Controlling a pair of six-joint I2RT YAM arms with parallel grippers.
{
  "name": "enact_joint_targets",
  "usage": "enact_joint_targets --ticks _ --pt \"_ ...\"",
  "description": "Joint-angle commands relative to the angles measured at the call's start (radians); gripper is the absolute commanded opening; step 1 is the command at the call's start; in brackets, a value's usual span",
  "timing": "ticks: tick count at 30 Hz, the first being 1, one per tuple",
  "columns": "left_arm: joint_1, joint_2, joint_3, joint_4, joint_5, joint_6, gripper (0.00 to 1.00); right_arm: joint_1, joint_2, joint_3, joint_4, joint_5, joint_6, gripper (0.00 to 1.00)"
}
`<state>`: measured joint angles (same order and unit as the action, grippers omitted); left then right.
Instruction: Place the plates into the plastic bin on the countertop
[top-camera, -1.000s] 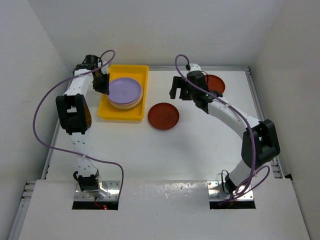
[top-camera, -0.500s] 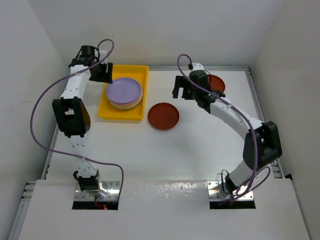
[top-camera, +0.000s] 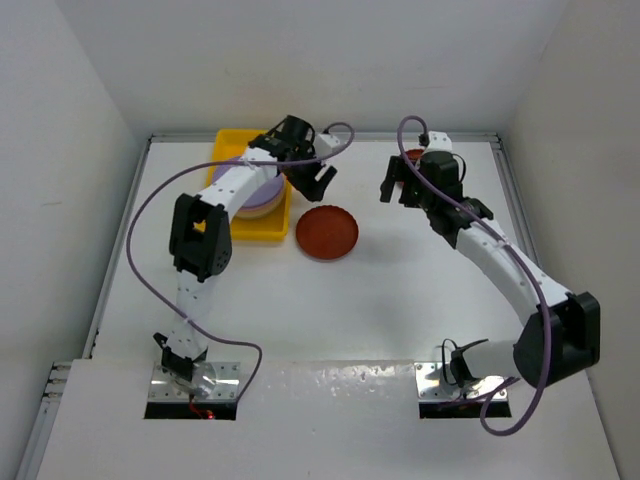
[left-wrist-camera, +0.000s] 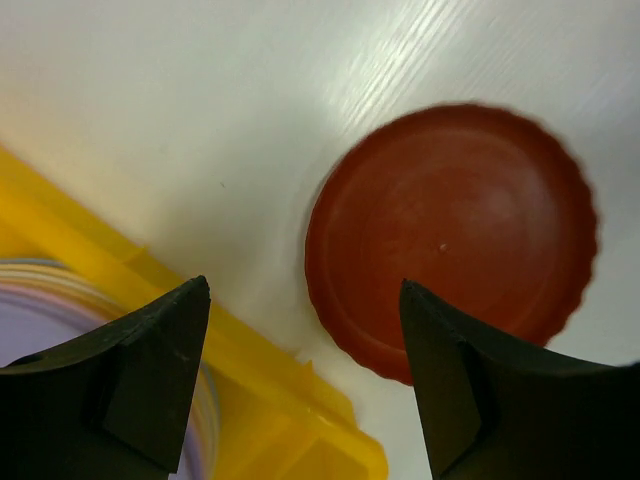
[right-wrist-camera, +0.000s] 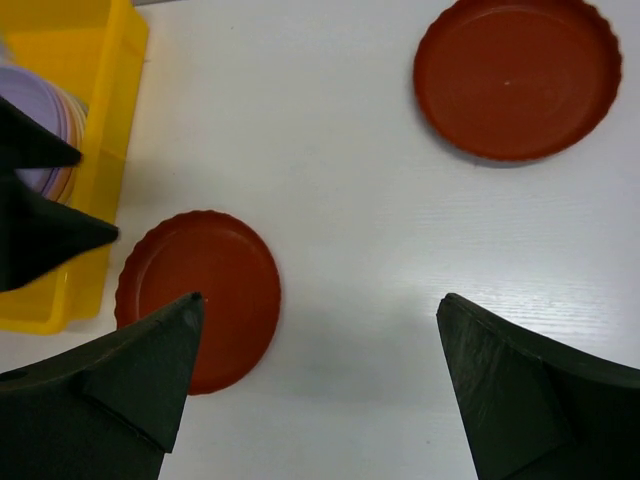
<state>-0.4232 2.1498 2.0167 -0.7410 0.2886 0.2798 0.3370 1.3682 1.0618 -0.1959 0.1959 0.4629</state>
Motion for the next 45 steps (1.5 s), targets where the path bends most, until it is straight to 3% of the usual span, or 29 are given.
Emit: enact_joint_targets --ticks 1,10,13,16,17,20,25,31,36,45 --pt "0.018 0.08 0.028 -0.04 -0.054 0.021 0.78 -0.013 -0.084 -0.039 0.029 0.03 -0.026 0.98" --pt "-0.005 0.217 0.082 -0.04 -0.086 -0.011 0.75 -0.021 -0.132 -0.085 0.012 0.023 -0.007 0.96" --pt "-0.014 0.208 0.002 -0.04 -0.06 -0.011 0.62 -0.023 -0.13 -0.082 0.012 0.03 -0.01 0.96" --pt "-0.014 0.197 -0.044 -0.049 -0.042 -0.002 0.37 -0.029 -0.127 -0.076 0.022 0.031 -0.013 0.96" --pt "-0.014 0.197 -0.055 -0.049 -0.029 -0.011 0.19 -0.023 -0.124 -0.075 0.027 0.031 -0.012 0.96" --pt "-0.014 0.197 -0.041 -0.049 0.001 -0.045 0.0 -0.029 -0.112 -0.066 0.036 0.028 -0.006 0.96" --pt "-0.014 0.142 0.082 -0.049 0.104 -0.111 0.0 -0.03 -0.095 -0.056 0.041 0.014 0.005 0.96" --pt "0.122 0.036 0.246 0.018 0.196 -0.269 0.0 -0.026 -0.089 -0.06 0.047 0.013 0.017 0.96" --pt "0.288 -0.013 0.217 0.028 0.028 -0.309 0.0 -0.029 -0.086 -0.079 0.053 0.005 0.029 0.95" --pt "0.463 -0.038 0.076 0.017 -0.069 -0.32 0.0 -0.032 -0.02 -0.034 0.032 -0.012 0.037 0.95"
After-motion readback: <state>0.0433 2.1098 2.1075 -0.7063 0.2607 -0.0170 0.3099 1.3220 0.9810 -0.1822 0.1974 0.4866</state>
